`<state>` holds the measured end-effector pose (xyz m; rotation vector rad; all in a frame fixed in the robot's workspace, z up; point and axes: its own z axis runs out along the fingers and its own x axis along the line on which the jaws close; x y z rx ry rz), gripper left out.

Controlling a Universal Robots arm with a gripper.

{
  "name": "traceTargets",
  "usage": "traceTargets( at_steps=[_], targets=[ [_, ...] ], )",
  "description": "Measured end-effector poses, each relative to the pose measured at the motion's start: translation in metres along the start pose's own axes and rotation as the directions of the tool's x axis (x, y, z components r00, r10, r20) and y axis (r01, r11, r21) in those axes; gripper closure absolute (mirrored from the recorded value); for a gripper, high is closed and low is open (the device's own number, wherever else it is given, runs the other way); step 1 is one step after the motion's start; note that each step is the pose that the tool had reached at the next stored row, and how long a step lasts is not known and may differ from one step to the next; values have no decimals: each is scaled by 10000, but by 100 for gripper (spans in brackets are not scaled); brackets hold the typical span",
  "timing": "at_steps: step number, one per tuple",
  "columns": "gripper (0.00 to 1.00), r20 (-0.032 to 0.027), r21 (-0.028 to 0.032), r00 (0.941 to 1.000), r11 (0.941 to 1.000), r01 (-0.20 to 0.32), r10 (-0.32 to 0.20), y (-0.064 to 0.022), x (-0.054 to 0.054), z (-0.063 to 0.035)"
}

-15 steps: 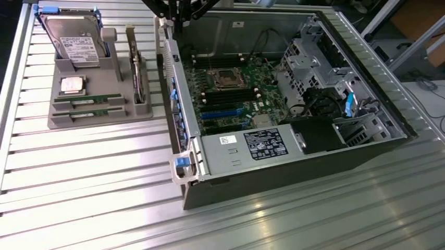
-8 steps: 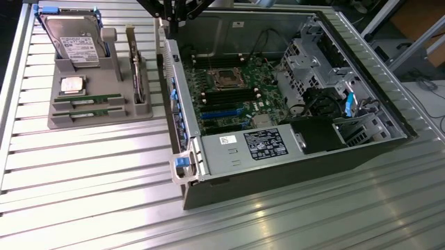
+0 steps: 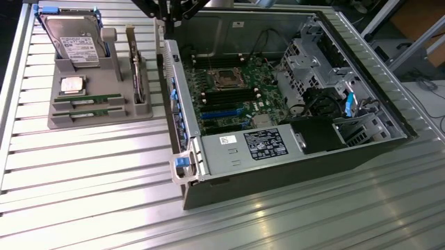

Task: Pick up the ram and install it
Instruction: 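Reach for the ram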

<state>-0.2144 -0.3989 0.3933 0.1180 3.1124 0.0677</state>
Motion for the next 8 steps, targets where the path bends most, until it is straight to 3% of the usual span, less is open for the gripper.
traceTargets(
  at_steps=[8],
  targets=[
    [89,0,0,10000,10000,0,0,-8,104,-3]
  ],
)
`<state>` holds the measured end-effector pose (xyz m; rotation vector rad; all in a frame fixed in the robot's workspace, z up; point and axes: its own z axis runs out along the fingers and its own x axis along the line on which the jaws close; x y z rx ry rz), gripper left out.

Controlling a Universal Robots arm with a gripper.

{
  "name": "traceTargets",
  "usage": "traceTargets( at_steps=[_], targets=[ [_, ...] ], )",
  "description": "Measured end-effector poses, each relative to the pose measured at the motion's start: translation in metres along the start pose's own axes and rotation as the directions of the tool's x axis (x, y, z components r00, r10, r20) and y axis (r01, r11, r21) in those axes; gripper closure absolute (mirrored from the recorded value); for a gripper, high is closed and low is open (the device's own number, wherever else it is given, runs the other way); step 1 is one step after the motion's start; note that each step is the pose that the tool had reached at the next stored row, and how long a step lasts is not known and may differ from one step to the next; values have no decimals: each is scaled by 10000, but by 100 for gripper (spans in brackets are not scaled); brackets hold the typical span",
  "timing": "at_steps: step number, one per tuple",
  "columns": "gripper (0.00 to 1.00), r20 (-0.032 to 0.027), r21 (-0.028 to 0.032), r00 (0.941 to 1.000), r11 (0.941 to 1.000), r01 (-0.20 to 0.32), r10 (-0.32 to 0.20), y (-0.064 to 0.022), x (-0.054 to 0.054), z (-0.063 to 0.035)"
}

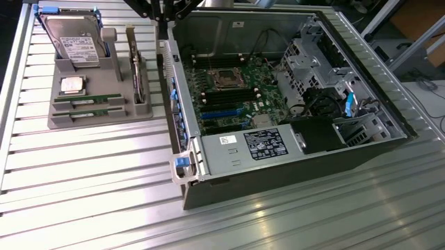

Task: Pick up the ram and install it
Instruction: 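Reach for the ram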

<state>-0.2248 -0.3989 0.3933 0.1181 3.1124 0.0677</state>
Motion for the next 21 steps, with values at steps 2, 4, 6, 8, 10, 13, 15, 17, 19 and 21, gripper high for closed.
traceTargets(
  at_steps=[2,4,6,8,10,13,15,17,19,21],
  targets=[
    [89,0,0,10000,10000,0,0,-2,25,-1],
    [89,0,0,10000,10000,1,-1,-4,51,-2],
    [89,-1,1,10000,10000,1,-1,-6,73,-3],
    [89,0,0,10000,10000,1,-1,-7,94,-3],
    [89,0,0,10000,10000,0,0,-9,117,-3],
    [89,0,0,10000,10000,0,0,-11,149,-4],
    [89,0,0,10000,10000,0,0,-13,169,-5],
    [89,0,0,10000,10000,0,0,-14,190,-5],
    [89,0,0,10000,10000,1,-1,-16,217,-6],
    [89,0,1,10000,10000,1,-1,-18,239,-7]
  ],
)
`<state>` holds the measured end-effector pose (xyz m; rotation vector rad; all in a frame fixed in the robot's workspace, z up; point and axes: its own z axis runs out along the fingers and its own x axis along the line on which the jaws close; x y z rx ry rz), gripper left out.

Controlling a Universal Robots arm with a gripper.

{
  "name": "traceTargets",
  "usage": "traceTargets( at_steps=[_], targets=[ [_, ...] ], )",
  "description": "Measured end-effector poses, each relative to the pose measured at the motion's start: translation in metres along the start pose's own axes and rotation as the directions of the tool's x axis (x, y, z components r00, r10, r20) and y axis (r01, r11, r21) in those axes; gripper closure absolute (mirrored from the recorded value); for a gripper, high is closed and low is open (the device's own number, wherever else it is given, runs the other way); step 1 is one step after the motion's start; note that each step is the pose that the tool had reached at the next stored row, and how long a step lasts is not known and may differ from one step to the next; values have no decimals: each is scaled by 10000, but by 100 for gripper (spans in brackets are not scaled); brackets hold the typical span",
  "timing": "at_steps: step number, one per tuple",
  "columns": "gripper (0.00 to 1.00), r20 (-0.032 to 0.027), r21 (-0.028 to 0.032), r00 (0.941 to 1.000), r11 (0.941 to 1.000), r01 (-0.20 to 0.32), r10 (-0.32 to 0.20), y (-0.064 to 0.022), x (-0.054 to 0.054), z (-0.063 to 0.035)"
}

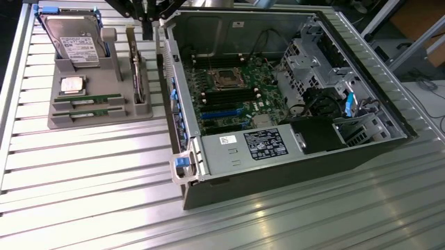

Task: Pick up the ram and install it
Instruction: 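Reach for the ram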

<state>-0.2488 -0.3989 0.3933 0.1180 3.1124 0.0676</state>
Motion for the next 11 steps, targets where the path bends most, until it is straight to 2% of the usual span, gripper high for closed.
traceTargets(
  at_steps=[11],
  targets=[
    [89,0,0,10000,10000,-1,1,-11,147,-4]
  ],
)
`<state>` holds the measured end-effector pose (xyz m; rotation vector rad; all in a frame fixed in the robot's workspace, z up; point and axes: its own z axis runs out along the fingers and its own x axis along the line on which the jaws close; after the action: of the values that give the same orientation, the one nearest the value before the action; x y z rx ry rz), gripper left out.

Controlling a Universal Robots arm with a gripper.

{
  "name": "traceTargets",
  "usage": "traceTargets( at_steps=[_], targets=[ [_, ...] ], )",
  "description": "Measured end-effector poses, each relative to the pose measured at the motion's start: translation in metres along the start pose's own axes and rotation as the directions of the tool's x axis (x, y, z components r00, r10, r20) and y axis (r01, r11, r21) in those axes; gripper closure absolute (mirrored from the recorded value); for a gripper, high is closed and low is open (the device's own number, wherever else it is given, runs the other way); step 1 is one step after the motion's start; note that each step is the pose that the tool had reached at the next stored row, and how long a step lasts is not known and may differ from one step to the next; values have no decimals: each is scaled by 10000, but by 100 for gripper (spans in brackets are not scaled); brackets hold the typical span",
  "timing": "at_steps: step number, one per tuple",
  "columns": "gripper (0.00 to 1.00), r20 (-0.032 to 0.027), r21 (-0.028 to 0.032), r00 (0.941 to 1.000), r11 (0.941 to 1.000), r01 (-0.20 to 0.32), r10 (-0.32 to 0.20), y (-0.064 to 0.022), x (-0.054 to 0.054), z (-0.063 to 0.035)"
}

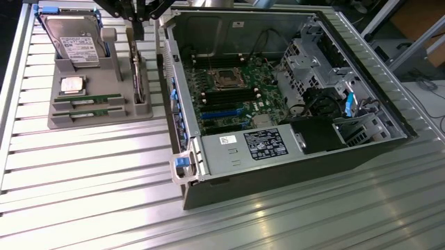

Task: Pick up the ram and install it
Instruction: 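Reach for the ram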

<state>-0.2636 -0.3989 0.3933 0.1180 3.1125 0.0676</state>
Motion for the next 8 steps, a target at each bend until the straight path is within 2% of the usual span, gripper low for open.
traceTargets(
  at_steps=[8],
  targets=[
    [89,0,0,10000,10000,0,0,-8,112,-3]
  ],
)
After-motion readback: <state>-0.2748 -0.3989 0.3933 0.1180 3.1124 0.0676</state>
